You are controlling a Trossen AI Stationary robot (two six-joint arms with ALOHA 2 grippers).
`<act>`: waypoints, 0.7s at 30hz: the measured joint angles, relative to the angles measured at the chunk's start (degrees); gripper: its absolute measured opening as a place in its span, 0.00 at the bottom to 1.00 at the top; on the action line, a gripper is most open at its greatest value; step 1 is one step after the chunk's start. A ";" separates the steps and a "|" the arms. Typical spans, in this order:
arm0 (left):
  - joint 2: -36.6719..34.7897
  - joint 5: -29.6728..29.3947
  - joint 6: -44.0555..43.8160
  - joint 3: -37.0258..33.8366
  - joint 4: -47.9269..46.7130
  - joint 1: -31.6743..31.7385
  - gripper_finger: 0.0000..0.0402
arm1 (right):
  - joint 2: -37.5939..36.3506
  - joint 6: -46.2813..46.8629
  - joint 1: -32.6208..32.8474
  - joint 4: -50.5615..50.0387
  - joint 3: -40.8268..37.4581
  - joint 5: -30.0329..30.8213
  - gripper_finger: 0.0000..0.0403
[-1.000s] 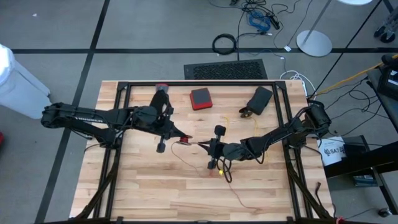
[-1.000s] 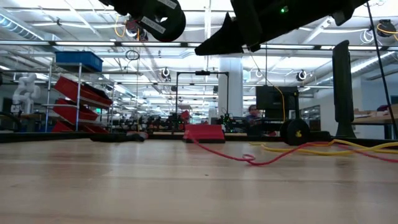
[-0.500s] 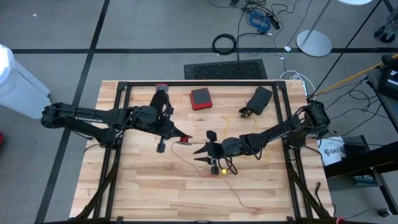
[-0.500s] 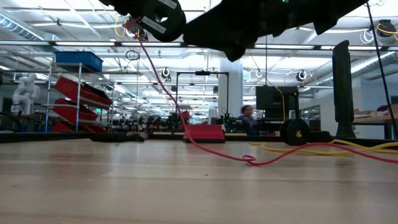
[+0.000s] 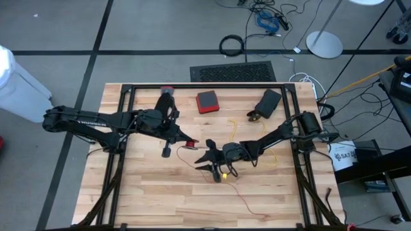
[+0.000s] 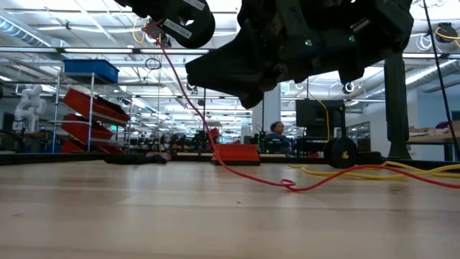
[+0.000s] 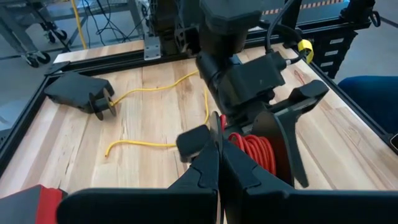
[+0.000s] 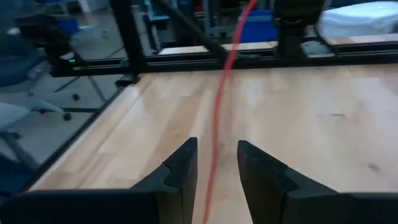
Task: Coil cords
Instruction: Coil the red wire onto the spool
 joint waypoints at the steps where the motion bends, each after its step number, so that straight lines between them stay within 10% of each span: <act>1: 0.00 0.02 0.00 0.00 -0.04 0.00 0.00 | 0.44 0.17 -0.13 0.87 0.00 -0.74 0.25; 21: 0.00 0.00 -0.04 0.00 0.07 0.00 0.00 | 4.91 0.09 -1.03 3.28 3.28 -0.80 0.25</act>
